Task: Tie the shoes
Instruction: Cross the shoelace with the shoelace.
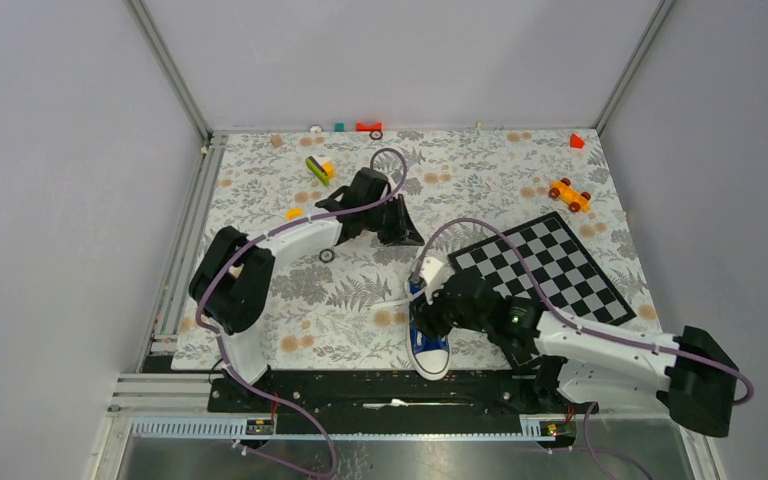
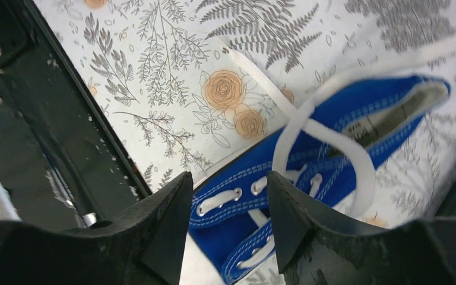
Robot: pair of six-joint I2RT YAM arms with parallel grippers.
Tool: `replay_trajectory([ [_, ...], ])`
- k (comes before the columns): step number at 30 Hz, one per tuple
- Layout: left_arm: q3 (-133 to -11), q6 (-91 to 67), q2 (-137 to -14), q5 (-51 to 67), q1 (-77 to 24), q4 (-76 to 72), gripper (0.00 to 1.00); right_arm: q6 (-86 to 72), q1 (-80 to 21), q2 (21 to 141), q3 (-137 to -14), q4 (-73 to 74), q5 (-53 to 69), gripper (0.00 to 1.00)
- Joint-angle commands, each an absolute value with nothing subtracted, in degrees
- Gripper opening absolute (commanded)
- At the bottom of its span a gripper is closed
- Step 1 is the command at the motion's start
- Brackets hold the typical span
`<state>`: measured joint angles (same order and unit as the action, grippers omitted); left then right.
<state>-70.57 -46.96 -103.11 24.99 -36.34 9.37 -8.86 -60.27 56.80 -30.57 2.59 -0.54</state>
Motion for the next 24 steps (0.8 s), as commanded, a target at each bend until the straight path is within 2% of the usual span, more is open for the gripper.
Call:
replay_trajectory([
  [1, -73.8, -45.1, -104.5, 31.1, -33.5, 9.8, 0.00, 8.2, -60.8, 62.9, -37.5, -2.0, 4.0, 0.55],
  [7, -77.4, -42.2, -107.3, 33.3, -32.4, 14.8, 0.00, 15.8, -62.2, 72.6, -42.7, -1.4, 2.0, 0.52],
  [16, -78.7, -41.9, -109.2, 33.6, -32.1, 15.7, 0.00, 17.9, -62.9, 84.7, -46.9, -7.5, 1.5, 0.62],
  [24, -85.4, -38.2, -113.6, 35.9, -31.1, 21.3, 0.00, 20.0, -62.9, 93.5, -45.8, -16.3, -3.4, 0.63],
])
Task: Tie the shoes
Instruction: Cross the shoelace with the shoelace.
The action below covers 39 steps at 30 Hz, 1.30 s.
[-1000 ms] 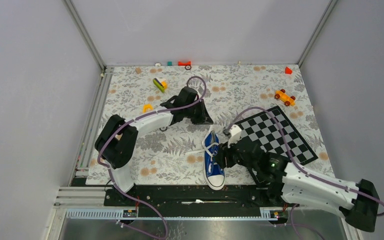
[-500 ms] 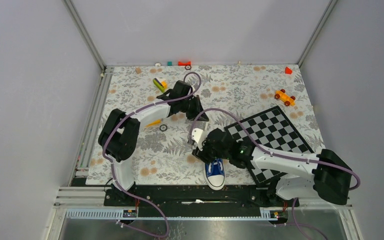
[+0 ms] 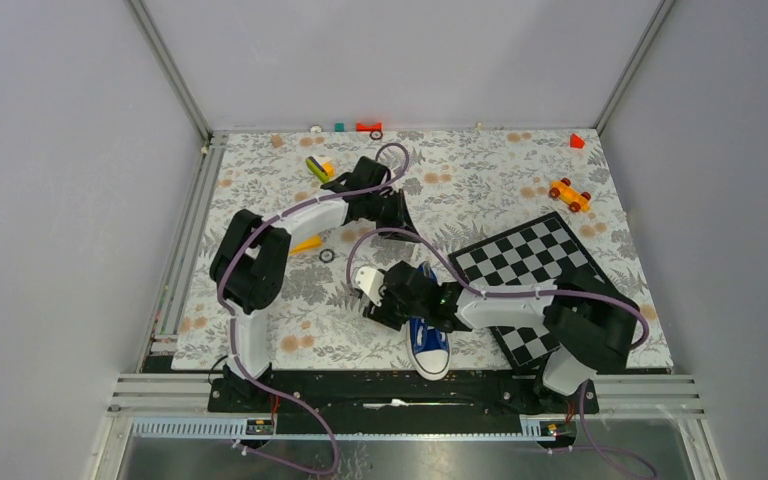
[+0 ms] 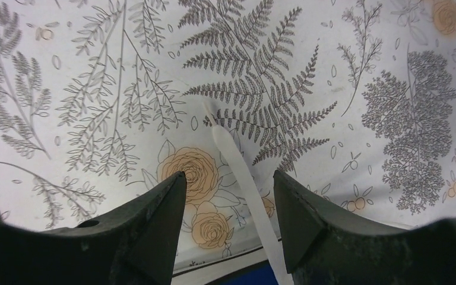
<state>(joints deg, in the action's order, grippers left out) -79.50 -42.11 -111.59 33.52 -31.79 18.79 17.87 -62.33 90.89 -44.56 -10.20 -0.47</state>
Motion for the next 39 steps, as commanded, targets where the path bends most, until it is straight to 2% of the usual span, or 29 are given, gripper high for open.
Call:
replay_trajectory([
  [1, -85.9, -37.1, -113.9, 35.4, -31.0, 22.5, 0.00, 20.0, -62.9, 94.2, -45.9, -16.5, -3.7, 0.63],
  [16, -85.7, -36.6, -119.2, 43.2, -29.9, 19.7, 0.00, 18.3, -62.8, 99.6, -45.5, -19.9, -5.8, 0.65],
  [18, -86.0, -36.4, -119.9, 43.6, -29.8, 19.9, 0.00, 18.1, -62.7, 100.1, -45.8, -19.1, -6.1, 0.63],
  [19, -86.1, -36.4, -120.1, 43.8, -29.7, 20.0, 0.00, 17.9, -62.6, 100.2, -45.7, -18.8, -6.0, 0.59],
  [24, -85.6, -36.6, -120.5, 43.9, -29.1, 19.7, 0.00, 18.0, -62.5, 100.2, -44.5, -18.0, -4.8, 0.21],
  [28, -85.6, -36.9, -120.7, 43.8, -28.8, 19.6, 0.00, 17.8, -62.5, 98.9, -44.7, -14.9, -3.7, 0.00],
  [39, -82.9, -38.3, -118.7, 41.0, -27.9, 18.3, 0.00, 9.0, -62.5, 80.4, -37.8, -11.5, -1.0, 0.00],
])
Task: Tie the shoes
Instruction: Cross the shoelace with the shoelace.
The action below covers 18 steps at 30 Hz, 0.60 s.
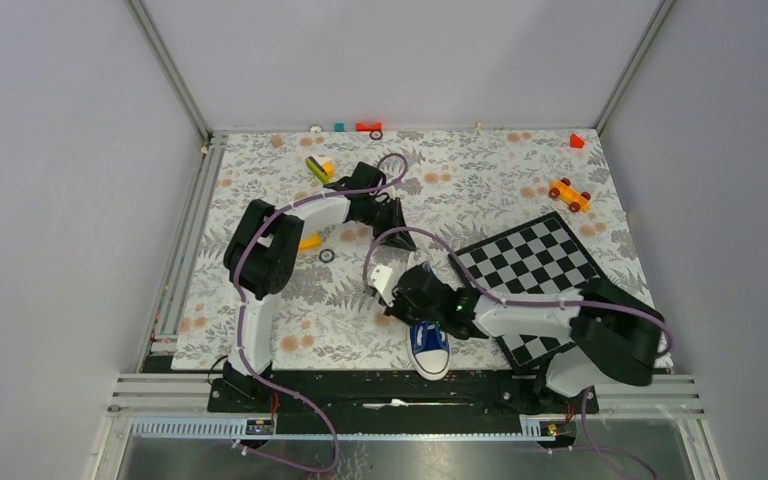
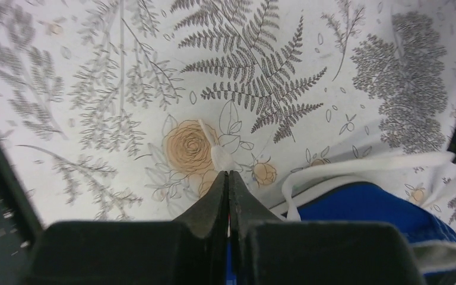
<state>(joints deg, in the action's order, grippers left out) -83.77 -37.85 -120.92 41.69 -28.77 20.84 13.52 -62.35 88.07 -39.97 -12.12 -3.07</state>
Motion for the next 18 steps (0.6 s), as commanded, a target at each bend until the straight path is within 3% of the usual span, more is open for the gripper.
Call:
replay_trajectory([
  [1, -82.6, -38.5, -118.5, 40.8, -27.8, 18.1, 0.00, 8.1, -62.5, 78.5, -37.2, -11.1, -1.0, 0.00],
  [13, -76.6, -39.5, -111.7, 38.4, -27.2, 16.6, 0.00, -1.5, -62.5, 49.0, -28.7, -7.5, -8.3, 0.00],
  [18, -70.4, -39.6, -102.7, 36.2, -27.3, 16.2, 0.00, -3.3, -62.5, 43.3, -29.1, -2.9, -12.9, 0.00],
])
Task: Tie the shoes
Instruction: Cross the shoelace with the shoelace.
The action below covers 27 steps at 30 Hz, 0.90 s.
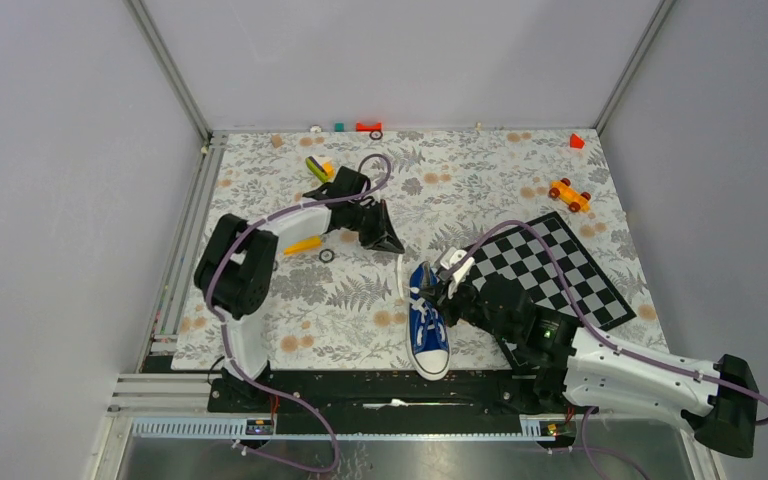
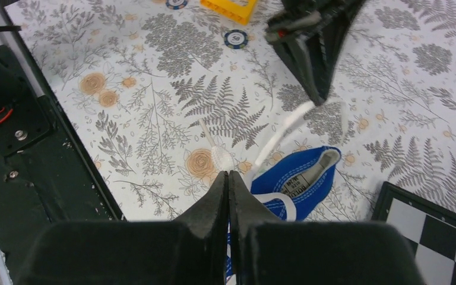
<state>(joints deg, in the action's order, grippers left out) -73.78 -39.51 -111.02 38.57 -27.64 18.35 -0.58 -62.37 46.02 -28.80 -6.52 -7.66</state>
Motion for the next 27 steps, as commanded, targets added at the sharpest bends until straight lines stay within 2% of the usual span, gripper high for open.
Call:
replay_trajectory([
  [1, -69.1, -39.7, -100.8, 35.6, -27.3, 16.1, 0.00, -3.4, -62.5, 43.0, -28.9, -2.8, -13.8, 0.00],
  [7, -62.9, -40.1, -93.5, 34.4, -28.3, 15.3, 0.00, -5.9, -62.5, 43.7, -27.3, -2.8, -16.3, 0.00],
  [15, -59.4, -38.2, -89.8, 30.1, -32.7, 18.7, 0.00, -8.6, -62.5, 42.8, -26.8, -2.6, -19.9, 0.00],
  [21, -54.9, -38.9, -85.0, 25.1, -35.4, 20.1, 0.00, -10.5, -62.4, 37.4, -24.1, -2.2, -25.5, 0.00],
  [27, -50.2, -40.7, -80.7, 21.0, -35.4, 18.3, 0.00, -12.5, -62.4, 32.7, -22.4, -0.4, -24.9, 0.00],
])
